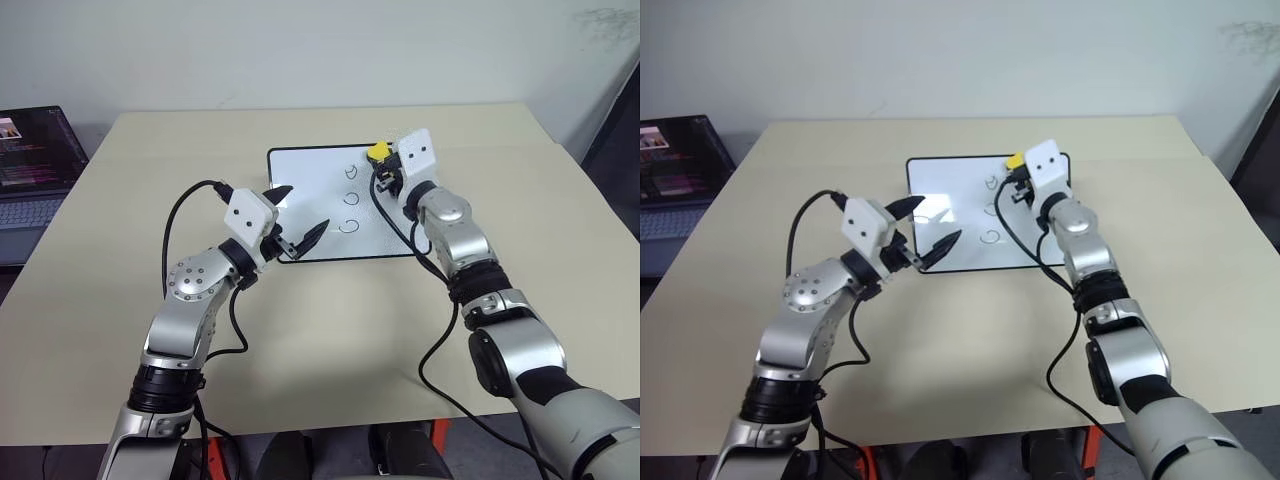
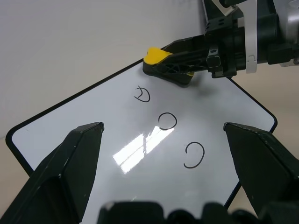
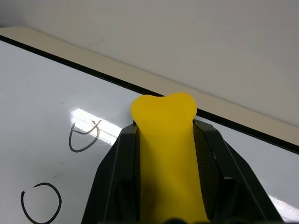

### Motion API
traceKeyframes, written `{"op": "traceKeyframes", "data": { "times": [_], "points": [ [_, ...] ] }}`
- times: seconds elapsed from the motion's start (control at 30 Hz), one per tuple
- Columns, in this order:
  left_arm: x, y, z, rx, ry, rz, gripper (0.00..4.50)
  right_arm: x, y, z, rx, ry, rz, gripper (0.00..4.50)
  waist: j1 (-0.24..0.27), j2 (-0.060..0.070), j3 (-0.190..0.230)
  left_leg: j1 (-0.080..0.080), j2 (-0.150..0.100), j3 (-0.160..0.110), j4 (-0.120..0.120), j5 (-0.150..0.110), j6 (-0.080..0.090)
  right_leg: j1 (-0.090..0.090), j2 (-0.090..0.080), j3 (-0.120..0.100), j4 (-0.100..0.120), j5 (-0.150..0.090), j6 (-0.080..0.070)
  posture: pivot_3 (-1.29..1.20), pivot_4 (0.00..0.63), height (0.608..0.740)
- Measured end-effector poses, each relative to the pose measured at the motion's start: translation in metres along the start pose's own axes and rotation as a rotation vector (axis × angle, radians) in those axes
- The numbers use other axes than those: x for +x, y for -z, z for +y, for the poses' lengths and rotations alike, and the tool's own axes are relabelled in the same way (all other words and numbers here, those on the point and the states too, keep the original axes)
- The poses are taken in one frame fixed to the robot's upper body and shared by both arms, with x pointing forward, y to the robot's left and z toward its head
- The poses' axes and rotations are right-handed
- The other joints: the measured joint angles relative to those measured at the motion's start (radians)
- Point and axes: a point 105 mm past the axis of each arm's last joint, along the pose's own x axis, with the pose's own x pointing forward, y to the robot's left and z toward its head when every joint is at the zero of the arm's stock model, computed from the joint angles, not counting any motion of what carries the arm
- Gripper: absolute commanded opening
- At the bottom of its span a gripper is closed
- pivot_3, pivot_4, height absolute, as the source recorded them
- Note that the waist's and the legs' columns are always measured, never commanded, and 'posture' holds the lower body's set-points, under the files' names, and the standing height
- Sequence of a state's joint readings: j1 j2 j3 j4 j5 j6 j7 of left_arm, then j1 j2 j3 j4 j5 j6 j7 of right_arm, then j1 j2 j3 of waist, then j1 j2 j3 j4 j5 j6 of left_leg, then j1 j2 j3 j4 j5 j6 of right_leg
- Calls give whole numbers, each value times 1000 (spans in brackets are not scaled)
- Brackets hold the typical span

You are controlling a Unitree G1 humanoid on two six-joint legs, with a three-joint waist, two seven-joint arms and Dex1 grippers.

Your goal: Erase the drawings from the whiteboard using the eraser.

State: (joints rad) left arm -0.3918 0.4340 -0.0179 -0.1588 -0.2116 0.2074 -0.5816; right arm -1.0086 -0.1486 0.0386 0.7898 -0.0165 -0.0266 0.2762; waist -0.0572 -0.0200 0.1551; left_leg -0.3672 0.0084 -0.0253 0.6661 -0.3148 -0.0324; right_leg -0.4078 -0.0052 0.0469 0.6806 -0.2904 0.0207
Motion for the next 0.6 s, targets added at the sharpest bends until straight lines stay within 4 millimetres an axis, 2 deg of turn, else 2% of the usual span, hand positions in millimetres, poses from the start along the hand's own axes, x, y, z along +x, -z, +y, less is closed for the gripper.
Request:
{"op": "traceKeyframes", "data": {
  "times": [0.3,0.5,0.6],
  "points": [
    [-1,1,0,1,-1,4,4500,5,-1,26,36,-42,-16,1238,-1,0,0,0,0,0,0,0,0,0,0,0,0,0,0,0,150,740],
    [-2,-3,-1,9,-1,-6,4500,1,8,53,60,-101,-14,1238,-1,0,0,0,0,0,0,0,0,0,0,0,1,0,0,0,150,740],
    [-2,-5,-1,14,0,-14,4500,-2,12,57,63,-114,-9,1238,0,0,0,1,0,0,1,0,0,0,0,0,1,0,0,0,150,740]
  ]
}}
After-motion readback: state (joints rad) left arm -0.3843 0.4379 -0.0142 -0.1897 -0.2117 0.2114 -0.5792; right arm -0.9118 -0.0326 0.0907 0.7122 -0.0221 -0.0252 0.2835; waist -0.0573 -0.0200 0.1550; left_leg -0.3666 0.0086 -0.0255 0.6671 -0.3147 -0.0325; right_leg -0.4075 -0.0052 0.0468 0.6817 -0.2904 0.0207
